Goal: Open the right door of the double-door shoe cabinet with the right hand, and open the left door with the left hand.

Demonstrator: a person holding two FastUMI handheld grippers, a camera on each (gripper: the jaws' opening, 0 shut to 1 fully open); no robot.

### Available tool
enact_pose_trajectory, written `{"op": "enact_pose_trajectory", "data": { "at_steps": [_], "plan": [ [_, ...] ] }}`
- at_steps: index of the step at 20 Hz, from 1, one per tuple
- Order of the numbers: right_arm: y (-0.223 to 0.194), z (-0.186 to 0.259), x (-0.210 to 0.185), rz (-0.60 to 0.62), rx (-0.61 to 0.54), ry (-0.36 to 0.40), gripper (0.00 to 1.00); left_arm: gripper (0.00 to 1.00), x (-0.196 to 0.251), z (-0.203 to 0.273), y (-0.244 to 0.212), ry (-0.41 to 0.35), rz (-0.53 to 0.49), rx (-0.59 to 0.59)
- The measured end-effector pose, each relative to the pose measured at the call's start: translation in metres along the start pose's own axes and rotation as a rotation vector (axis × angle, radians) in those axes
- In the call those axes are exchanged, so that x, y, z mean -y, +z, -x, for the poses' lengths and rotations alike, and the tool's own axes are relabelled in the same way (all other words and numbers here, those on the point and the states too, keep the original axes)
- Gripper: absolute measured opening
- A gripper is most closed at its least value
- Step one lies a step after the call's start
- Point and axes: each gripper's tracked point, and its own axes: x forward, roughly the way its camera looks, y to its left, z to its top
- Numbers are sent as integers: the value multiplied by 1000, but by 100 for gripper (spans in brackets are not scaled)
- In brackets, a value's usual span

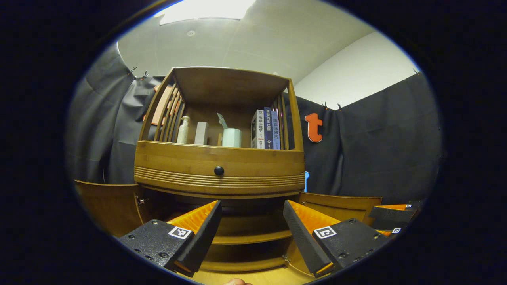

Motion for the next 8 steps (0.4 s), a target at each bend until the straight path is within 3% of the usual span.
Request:
{"op": "enact_pose_trajectory", "data": {
  "at_steps": [8],
  "plan": [
    [6, 21, 37, -8, 20, -59, 100, 96, 39, -2, -2, -61, -8, -9]
  ]
}}
